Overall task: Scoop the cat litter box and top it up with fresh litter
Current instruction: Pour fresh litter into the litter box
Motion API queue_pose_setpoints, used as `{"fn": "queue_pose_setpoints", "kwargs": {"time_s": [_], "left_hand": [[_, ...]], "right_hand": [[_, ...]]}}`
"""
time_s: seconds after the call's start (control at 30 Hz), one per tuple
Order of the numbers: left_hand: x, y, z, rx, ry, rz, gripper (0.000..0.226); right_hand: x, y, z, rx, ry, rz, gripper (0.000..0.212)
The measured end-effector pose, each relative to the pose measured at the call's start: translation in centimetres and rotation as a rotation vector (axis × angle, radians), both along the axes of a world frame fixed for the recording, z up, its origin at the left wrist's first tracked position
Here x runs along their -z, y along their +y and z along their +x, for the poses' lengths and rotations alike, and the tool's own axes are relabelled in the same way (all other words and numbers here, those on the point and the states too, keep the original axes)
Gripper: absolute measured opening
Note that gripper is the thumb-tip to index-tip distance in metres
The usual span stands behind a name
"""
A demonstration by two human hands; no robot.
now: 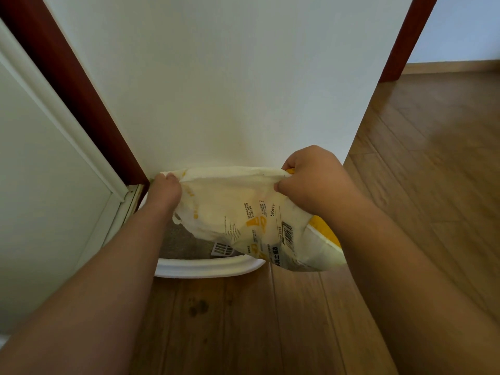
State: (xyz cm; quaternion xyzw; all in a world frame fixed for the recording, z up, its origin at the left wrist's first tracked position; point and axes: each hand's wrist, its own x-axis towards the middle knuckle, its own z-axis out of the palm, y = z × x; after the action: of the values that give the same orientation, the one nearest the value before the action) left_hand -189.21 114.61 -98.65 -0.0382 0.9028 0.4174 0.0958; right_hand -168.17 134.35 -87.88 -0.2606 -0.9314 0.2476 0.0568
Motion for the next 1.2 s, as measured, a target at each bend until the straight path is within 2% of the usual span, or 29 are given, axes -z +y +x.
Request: {"fn": "queue_pose_setpoints", "kwargs": {"time_s": [0.27,0.4,0.57,0.7,0.77,0.97,1.2], "left_hand": [[-1.2,0.0,0.0,0.023,0.076,-0.073,0.043],[-2.3,0.8,0.4,0.015,0.115,-0.033,0.046],[-4.4,2.1,1.7,0.033,0.101,0.019,0.045],[-5.9,2.2,3.2,0.084,0.110,0.060,0.043],[-6.6,2.2,4.4,0.100,0.140,0.096,0.036],[-8.0,1.6,8.0,0.197,0.259,0.063,0.031],[-8.8,1.6,9.2,0.258,0.270,0.022,0.031]], "right_hand": [[1.3,0.2,0.6,0.051,-0.050,-0.030,0.007],[2.2,0.3,1.0,0.016,-0.066,-0.016,0.003],[3.5,0.5,0.7,0.005,-0.090,-0.003,0.013],[4.6,0.8,0.8,0.015,-0.119,-0.015,0.011],[5.1,1.0,0.9,0.011,-0.140,-0.021,0.012],[6.2,1.0,0.7,-0.003,-0.207,-0.020,0.015],[7.3,1.3,0.5,-0.031,-0.368,0.040,0.026]]}}
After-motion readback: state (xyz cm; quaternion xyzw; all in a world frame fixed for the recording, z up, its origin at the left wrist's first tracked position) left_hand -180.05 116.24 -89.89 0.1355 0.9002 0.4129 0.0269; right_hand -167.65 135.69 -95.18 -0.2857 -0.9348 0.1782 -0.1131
